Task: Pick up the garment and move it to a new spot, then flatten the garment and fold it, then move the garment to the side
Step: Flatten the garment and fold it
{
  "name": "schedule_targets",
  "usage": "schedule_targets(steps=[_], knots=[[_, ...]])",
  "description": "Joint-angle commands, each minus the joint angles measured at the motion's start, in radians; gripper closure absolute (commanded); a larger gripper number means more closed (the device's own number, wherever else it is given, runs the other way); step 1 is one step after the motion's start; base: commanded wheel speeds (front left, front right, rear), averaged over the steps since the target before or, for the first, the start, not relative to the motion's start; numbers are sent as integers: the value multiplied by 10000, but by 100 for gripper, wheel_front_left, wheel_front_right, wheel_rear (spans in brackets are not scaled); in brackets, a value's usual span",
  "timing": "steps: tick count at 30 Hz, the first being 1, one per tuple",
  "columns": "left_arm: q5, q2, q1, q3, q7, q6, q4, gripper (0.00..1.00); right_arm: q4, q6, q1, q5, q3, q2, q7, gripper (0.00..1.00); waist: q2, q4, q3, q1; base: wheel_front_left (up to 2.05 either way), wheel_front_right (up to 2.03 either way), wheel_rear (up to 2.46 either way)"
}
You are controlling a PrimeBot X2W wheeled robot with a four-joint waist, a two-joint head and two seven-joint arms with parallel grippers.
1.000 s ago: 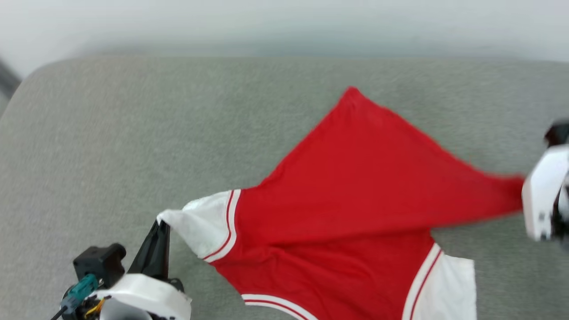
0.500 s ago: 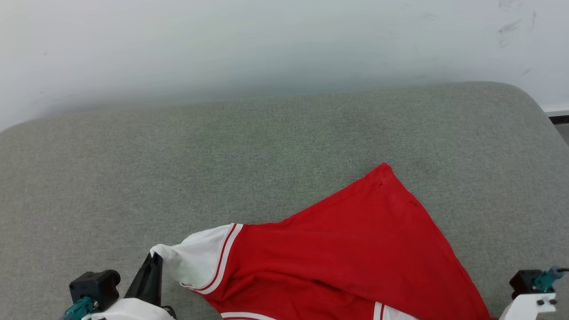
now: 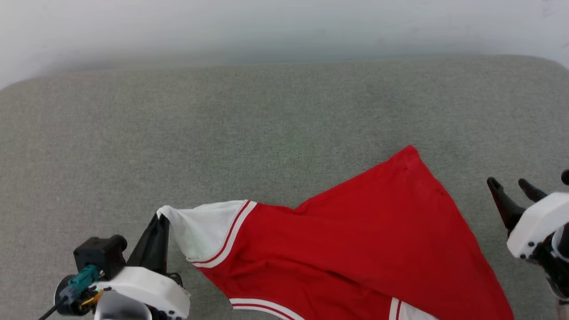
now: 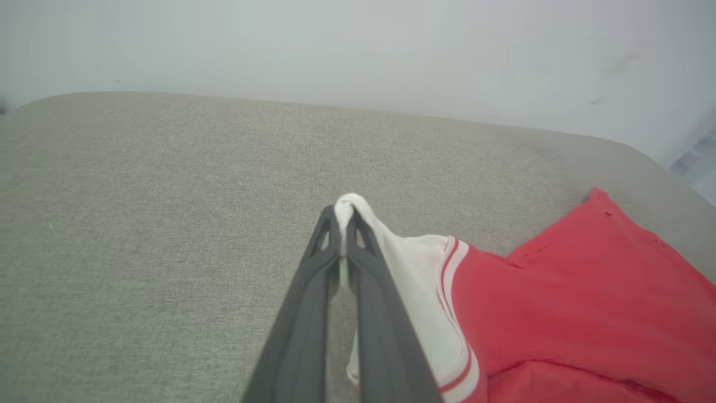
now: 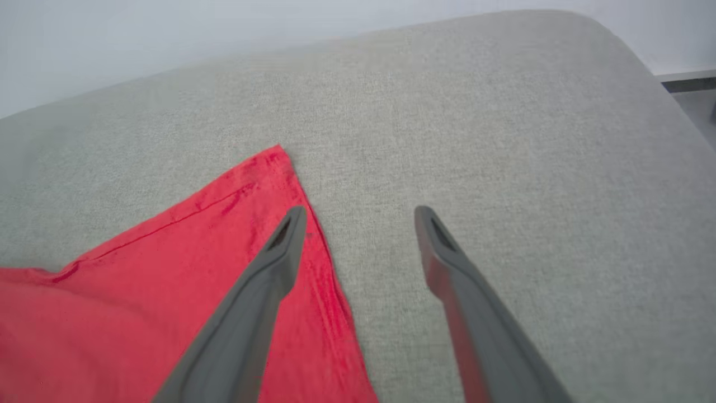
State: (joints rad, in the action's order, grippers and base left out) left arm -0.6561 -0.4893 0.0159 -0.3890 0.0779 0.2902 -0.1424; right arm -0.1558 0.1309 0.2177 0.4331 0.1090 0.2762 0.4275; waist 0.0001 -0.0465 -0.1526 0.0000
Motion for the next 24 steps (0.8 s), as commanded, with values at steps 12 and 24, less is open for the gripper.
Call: schedule_targets(steps=[12, 24], knots=[[439, 282, 1574, -442, 159, -505, -15, 100, -1419, -3, 3575, -14, -1247, 741, 4281, 0, -1, 1240, -2042, 0, 0, 0, 0], [539, 858, 2516, -934, 551, -1034, 512, 100, -2925, -3, 4429, -587, -1578, 660, 5923, 0, -1, 2057, -2856, 0, 0, 0, 0]])
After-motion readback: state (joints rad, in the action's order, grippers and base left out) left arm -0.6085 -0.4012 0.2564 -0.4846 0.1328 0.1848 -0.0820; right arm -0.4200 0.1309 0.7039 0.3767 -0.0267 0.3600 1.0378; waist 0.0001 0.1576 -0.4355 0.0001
